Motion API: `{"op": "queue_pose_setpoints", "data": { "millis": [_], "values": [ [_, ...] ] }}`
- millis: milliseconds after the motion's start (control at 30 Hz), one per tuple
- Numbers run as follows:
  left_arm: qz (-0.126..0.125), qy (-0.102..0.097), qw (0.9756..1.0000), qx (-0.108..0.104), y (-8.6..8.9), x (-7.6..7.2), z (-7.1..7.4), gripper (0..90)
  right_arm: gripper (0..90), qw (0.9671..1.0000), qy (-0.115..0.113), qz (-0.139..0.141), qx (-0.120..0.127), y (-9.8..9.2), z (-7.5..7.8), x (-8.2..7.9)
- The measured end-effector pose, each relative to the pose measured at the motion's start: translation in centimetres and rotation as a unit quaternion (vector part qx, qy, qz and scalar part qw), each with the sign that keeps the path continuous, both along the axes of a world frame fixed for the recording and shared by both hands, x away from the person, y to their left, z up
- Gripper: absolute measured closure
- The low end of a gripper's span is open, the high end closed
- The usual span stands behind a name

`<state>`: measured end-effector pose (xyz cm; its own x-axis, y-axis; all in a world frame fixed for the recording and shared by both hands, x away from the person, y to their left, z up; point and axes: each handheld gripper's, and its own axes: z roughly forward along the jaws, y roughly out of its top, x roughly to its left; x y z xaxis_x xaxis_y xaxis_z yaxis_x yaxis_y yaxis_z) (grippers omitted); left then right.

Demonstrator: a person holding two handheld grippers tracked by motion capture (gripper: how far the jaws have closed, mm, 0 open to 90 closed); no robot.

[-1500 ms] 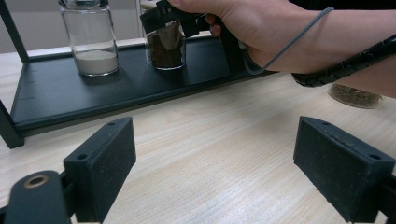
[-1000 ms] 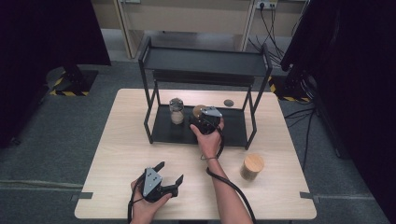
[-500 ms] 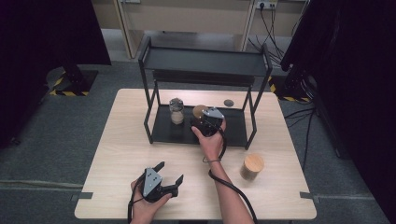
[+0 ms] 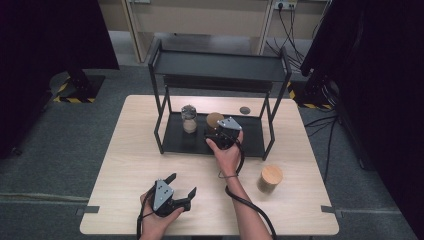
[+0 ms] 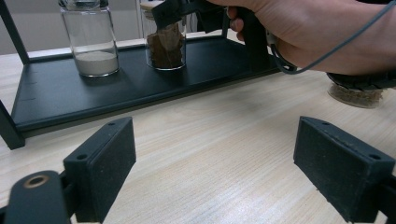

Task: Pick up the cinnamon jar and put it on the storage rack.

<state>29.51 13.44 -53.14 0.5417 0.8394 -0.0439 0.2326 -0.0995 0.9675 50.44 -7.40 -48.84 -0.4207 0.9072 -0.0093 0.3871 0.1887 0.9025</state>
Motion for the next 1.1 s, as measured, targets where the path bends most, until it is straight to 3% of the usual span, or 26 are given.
{"op": "queue_pose_setpoints", "data": {
  "millis": [1100],
  "values": [
    [0.000, -0.001, 1.0000, 0.003, -0.1, 0.0, 0.0, 12.5, 2.4, 0.9996, 0.010, 0.023, 0.010, -1.1, 0.1, -3.3]
  ]
}}
